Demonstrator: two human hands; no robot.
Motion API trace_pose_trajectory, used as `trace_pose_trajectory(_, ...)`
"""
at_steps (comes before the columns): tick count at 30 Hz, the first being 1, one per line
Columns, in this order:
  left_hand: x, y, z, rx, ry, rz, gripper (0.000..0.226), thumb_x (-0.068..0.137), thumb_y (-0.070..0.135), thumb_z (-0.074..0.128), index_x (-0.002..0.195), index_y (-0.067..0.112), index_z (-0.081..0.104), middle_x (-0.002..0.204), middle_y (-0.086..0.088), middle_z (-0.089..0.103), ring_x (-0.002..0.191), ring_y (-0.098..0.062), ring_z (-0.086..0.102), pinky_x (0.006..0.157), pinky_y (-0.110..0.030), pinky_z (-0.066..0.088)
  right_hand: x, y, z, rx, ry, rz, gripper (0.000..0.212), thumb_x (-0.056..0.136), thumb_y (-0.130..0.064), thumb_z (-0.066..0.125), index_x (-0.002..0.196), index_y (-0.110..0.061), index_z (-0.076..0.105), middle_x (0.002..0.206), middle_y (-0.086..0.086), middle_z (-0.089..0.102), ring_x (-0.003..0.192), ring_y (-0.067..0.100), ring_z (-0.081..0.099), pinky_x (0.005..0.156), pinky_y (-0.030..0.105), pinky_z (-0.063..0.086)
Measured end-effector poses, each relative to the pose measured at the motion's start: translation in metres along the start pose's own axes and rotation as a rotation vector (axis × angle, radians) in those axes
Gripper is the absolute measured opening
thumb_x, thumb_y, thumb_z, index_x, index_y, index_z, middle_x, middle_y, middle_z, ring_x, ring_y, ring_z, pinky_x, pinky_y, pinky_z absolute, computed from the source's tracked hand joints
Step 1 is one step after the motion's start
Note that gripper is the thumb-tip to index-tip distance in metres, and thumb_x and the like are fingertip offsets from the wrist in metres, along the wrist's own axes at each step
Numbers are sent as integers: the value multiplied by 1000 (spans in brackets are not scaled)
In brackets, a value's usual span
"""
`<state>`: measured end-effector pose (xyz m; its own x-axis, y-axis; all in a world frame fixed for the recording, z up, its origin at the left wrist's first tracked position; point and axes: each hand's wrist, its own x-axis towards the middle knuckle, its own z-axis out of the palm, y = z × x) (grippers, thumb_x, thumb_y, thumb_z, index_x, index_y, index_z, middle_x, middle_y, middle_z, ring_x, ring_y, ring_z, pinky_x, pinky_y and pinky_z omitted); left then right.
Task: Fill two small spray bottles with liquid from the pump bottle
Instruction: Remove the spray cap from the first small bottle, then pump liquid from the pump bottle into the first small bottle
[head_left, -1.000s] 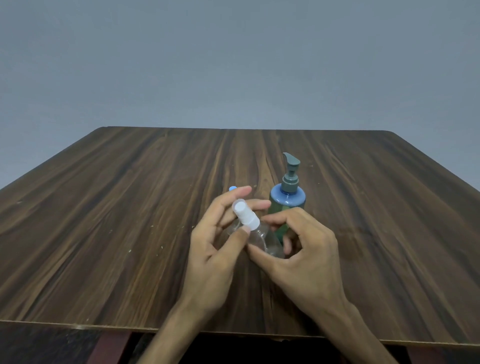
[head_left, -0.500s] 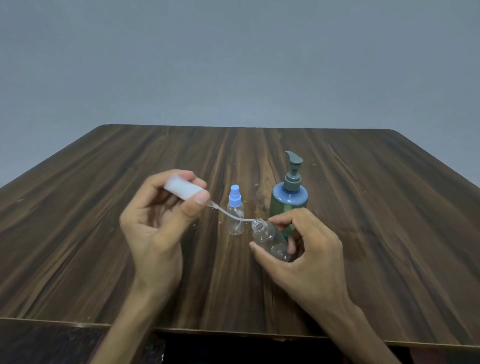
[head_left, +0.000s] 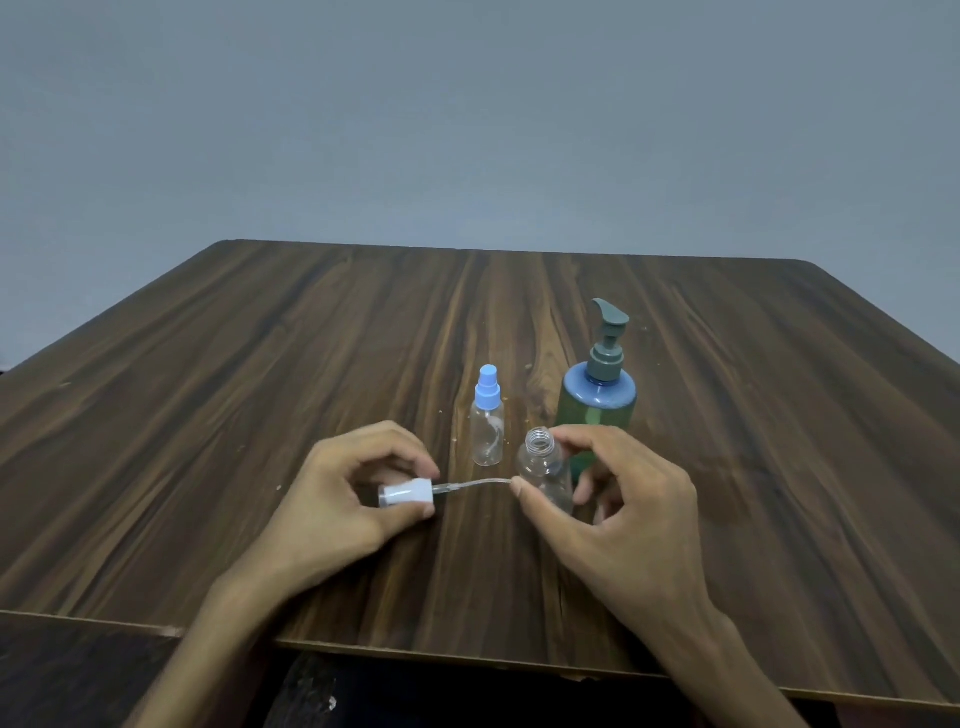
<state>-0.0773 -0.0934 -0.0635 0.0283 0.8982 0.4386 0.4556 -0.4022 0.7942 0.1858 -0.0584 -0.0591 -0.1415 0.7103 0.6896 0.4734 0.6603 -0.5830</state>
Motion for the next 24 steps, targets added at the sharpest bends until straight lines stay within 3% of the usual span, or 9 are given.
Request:
trace_pose_trajectory(4, 10, -5, 11, 133, -2, 15, 40, 74, -12, 95, 90, 22, 80, 98, 8, 76, 89, -19, 78, 79, -28, 61, 0, 1, 4, 26, -14, 30, 37, 75, -44, 89, 106, -26, 80, 76, -21, 65, 63, 12, 65, 55, 27, 53)
trace_pose_trajectory(10, 12, -13, 20, 182, -32, 29, 39, 75, -10, 94, 95, 20, 80, 98, 13, 75, 91, -16, 77, 79, -28, 61, 2, 4, 15, 79, -58, 117, 41, 73, -54, 85, 105, -30, 80, 64, -18, 67, 57, 5, 66, 57, 20, 51)
trace_pose_trajectory(15, 13, -13, 21, 204, -22, 67, 28, 78, 14, 95, 98, 24, 78, 100, 12, 74, 90, -19, 74, 77, -35, 59, 3, 7, 19, 83, -131, 162, 42, 73, -53, 88, 108, -33, 79, 70, -24, 69, 62, 2, 69, 61, 20, 54)
trace_pose_trajectory(19, 22, -7, 25, 208, 116, 65, 14, 84, 20, 86, 91, 24, 74, 92, 11, 73, 90, -15, 73, 81, -23, 54, 4, 7, 18, 53, -178, 159, 40, 75, -45, 93, 111, -35, 79, 82, -35, 69, 71, 2, 73, 63, 21, 58)
trace_pose_trajectory(21, 33, -7, 31, 183, 195, -17, 23, 84, 20, 95, 94, 25, 74, 89, 8, 73, 89, -12, 71, 81, -17, 52, 4, 6, 19, 37, -184, 146, 41, 75, -43, 94, 113, -35, 78, 83, -36, 68, 72, 2, 73, 63, 22, 59)
trace_pose_trajectory(24, 52, -9, 43, 160, 173, -86, 41, 77, 21, 101, 111, 23, 77, 98, 7, 73, 95, -10, 68, 83, -8, 47, 4, 4, 19, 17, -196, 137, 42, 75, -41, 94, 113, -35, 78, 82, -42, 65, 71, 2, 71, 62, 16, 54)
